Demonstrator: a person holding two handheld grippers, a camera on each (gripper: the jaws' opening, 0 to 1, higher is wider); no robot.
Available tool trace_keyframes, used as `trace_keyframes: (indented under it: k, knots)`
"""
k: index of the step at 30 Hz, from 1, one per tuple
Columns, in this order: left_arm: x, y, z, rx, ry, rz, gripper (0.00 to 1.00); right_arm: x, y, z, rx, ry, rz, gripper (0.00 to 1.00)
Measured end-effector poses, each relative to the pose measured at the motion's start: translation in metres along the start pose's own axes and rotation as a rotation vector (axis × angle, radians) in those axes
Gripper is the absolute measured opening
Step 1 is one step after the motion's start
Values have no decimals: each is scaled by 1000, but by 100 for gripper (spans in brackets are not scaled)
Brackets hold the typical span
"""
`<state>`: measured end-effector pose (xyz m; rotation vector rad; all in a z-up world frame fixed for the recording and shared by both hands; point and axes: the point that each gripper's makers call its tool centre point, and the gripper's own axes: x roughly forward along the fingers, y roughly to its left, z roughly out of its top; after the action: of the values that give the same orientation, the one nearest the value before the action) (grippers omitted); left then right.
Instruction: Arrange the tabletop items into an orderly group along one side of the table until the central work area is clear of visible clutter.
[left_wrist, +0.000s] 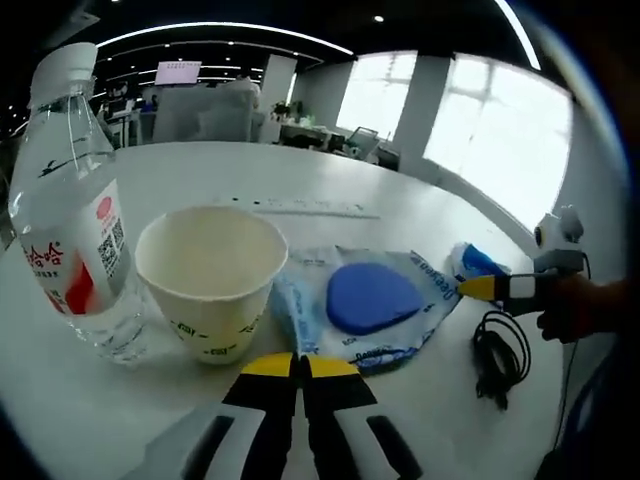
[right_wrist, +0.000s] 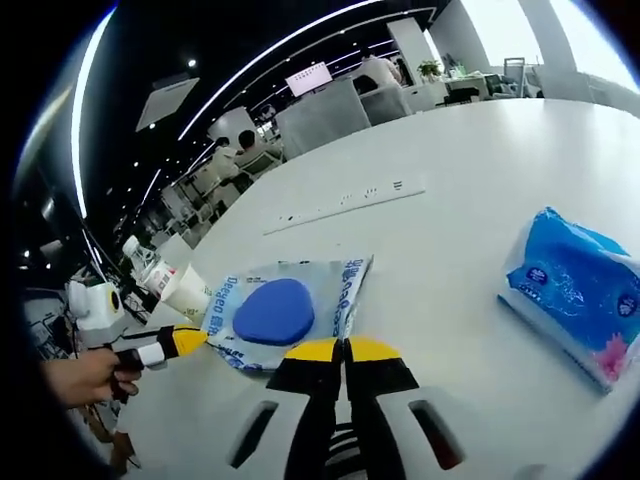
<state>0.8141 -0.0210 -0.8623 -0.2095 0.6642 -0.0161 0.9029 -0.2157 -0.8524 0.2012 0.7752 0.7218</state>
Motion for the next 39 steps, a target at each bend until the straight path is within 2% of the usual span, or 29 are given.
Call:
trace_keyframes:
  k: [2,4,11,15,25,30,34,37,39]
  knots:
    - [1,1,-2,9,3,1,1,-1,1,-3,-15,11,4,0]
    - [1,1,-1,11,2,9,2,-1,0,-9,-84,43,7,0]
    - [-4,4,1,21,-9,14,4,-2,2,-9,-72,35,-8,2]
    - [-5,3,4,22,-19,7,4,-4,4,-8,-83,25,-3,9]
    - [-15,-8,7,63,-21,3,15,-13,3,-2,-80,-5,-3,26]
    - [-19,-24,10,98,-30,-36,16,-27,3,5,-83,-33,-8,32]
    - [-24,-50,16,159,-42,-75,19,-40,-1,9,-112,-60,-23,37]
    - [-23,-65,25,193,-57,-116,22,-50,-8,13,-114,-89,-46,41]
    - [-17,-67,24,215,-51,-141,23,-57,-10,15,-110,-97,-54,42]
